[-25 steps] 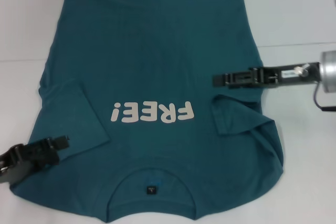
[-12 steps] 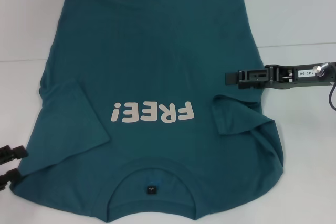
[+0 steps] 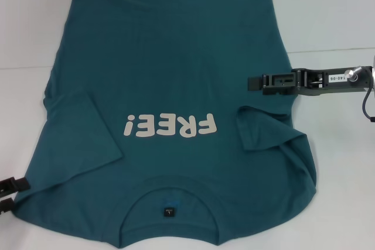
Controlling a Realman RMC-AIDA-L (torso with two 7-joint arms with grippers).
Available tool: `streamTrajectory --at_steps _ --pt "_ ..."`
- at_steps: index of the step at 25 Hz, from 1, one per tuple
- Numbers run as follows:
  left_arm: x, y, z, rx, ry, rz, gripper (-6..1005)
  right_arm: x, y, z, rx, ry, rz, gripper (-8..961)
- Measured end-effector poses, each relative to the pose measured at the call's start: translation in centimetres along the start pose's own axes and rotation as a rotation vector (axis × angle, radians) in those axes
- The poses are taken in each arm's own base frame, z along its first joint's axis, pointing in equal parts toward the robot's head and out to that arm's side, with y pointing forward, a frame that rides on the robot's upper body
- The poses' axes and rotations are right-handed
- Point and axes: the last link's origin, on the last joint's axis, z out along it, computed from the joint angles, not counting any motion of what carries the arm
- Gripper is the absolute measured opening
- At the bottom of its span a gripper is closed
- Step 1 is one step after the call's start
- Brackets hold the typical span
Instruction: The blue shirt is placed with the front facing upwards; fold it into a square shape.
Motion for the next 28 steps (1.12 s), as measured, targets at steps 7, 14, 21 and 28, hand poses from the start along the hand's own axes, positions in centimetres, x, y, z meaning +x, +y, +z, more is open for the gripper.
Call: streamTrajectory --at_steps 7,14,21,28 --pt "0.06 -0.44 0.12 0.03 0.011 0.0 722 -0.02 -0.12 -0.02 0.006 -0.005 0.004 774" --pt "0.13 -0.48 0.03 0.028 0.019 -0.011 722 -0.05 -0.1 -0.01 0.006 -0.005 0.004 774" --pt "0.37 -0.86 -0.46 0.029 0.053 -0.048 721 -0.03 -0.06 0.04 0.004 -0.006 0.005 773" --pt "0.3 -0.97 -0.52 0.031 0.057 -0.065 723 0.03 -0.04 0.1 0.002 -0.005 0.006 773"
